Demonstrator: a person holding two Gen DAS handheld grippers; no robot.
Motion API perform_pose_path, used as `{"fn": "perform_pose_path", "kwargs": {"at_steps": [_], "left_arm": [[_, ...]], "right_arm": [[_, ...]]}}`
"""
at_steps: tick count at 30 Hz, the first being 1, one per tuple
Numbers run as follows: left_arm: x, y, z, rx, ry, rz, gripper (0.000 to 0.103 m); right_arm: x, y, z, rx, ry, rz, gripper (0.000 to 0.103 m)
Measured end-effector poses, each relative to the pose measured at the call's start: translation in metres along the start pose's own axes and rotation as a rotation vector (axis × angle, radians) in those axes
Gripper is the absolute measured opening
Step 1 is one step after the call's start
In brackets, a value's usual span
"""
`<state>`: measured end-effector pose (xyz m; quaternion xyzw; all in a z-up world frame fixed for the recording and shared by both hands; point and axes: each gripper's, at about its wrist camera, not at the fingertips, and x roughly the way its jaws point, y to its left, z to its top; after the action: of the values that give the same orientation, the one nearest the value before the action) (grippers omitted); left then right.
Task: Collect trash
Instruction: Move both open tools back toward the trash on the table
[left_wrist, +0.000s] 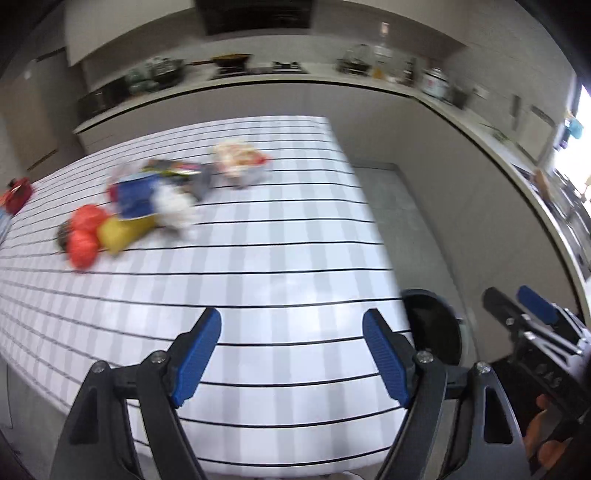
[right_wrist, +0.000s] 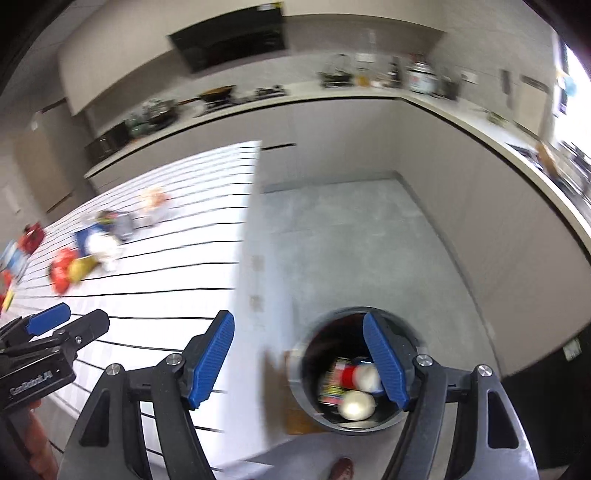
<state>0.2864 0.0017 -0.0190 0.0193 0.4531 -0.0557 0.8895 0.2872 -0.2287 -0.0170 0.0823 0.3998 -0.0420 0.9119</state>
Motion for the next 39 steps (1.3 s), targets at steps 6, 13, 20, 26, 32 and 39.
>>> {"fn": "perform_pose_path", "kwargs": {"at_steps": [6,13,20,26,32,39], "left_arm": [[0.018,0.126,-0.021,-0.136,0.034,0.127,0.08],[0.021,0.213,-0.039,-0.226,0.059,0.209,0.08],[0.027,0.244,-0.03,-0.29,0.049,0.235,0.08],[0.043,0.26,-0.013,-0.293,0.058,0.284,0.08],[0.056,0.281,0.004,-0.316,0.049,0.298,0.08],[0.079,0.302,0.036,-0.281,0.039,0.243,0.08]], "right_arm": [[0.022,0.112,-0.003,-0.085,-0.001,0.088,0.075],[0.042,0.197,-0.019,-0.117,0.03,0.148,0.075],[0.061,0.242,-0.013,-0.203,0.035,0.18,0.074],[0.091,0.256,0.009,-0.198,0.036,0.242,0.074],[0.114,0.266,0.022,-0.198,0.052,0.243,0.074],[0.126,0.278,0.035,-0.147,0.041,0.202,0.074]]}}
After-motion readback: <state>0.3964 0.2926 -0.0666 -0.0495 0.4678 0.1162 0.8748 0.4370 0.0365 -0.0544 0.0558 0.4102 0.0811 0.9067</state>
